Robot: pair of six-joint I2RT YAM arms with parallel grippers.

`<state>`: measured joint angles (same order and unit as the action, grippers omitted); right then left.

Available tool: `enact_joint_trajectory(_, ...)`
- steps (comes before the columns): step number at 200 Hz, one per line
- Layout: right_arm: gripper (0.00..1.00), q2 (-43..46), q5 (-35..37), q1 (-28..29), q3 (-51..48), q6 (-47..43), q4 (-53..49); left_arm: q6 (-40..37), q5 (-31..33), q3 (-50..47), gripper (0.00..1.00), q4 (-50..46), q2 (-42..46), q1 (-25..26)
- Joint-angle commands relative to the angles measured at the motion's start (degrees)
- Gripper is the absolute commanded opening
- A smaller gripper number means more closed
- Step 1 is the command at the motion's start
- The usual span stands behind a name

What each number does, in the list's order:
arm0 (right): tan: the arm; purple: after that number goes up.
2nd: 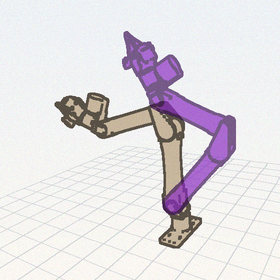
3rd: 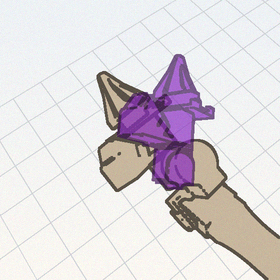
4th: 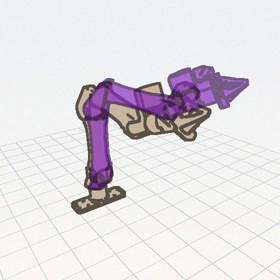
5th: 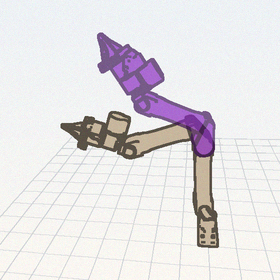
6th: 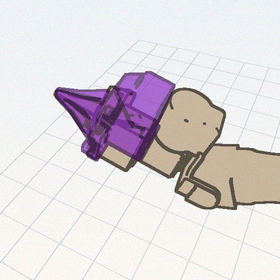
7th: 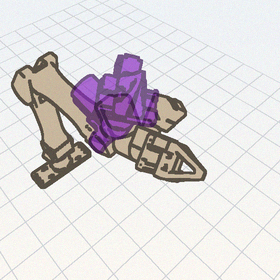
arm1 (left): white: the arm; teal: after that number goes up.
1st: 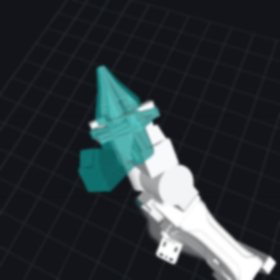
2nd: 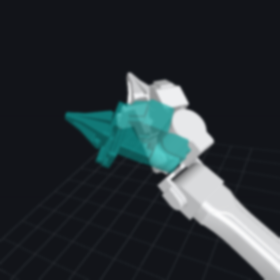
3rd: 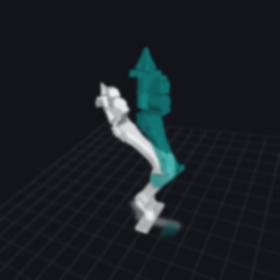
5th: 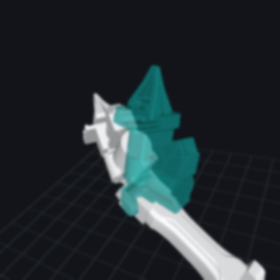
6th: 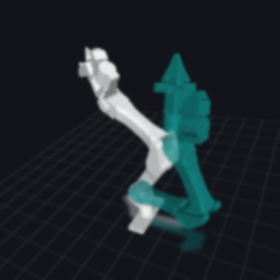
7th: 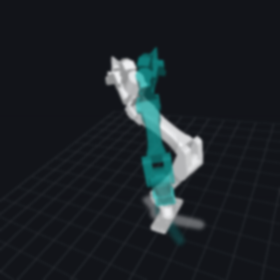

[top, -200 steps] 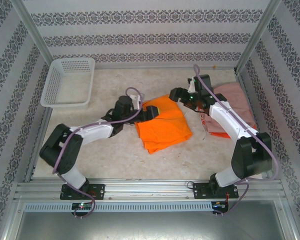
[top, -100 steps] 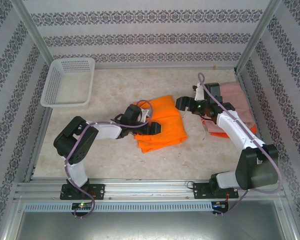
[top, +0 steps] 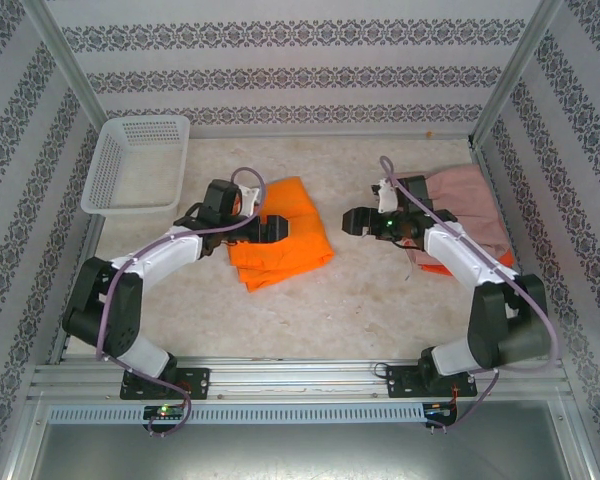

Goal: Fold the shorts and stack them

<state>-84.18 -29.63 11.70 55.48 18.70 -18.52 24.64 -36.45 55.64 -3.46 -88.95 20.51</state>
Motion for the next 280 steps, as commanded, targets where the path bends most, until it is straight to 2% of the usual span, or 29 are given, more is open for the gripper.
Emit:
enact_joint_trajectory(1,0.87,-4.6,-2.1,1.7,5.0,-0.7,1.6,1.9,0.6,-0.8,0.85,-2.5,-0.9,-2.6)
enact_joint_trajectory(30,0.85,-13.6,-4.0,2.9,13.7,-2.5,-0.8,4.3,2.9,-6.3,0.85,2.1,-1.1,-4.5)
enact_joint_trajectory(63,0.84,-24.1,-6.0,4.3,23.9,-5.8,-5.8,5.0,3.3,-10.4,0.83,5.9,-5.2,-4.7)
enact_joint_trajectory(131,0.79,-38.4,-4.0,8.5,37.6,-9.3,-14.9,6.2,3.4,-14.8,0.83,10.4,-6.5,-4.8)
enact_joint_trajectory(215,0.76,-43.8,3.8,10.6,41.8,-7.5,-17.7,5.8,2.9,-14.9,0.83,10.7,-6.2,-4.7)
enact_joint_trajectory(255,0.82,-43.3,7.8,10.4,41.9,-7.4,-18.3,5.9,2.8,-15.1,0.82,10.8,-6.2,-4.7)
enact_joint_trajectory(280,0.83,-43.1,7.8,10.4,41.9,-7.2,-17.9,6.0,2.6,-15.1,0.82,11.2,-6.5,-4.7)
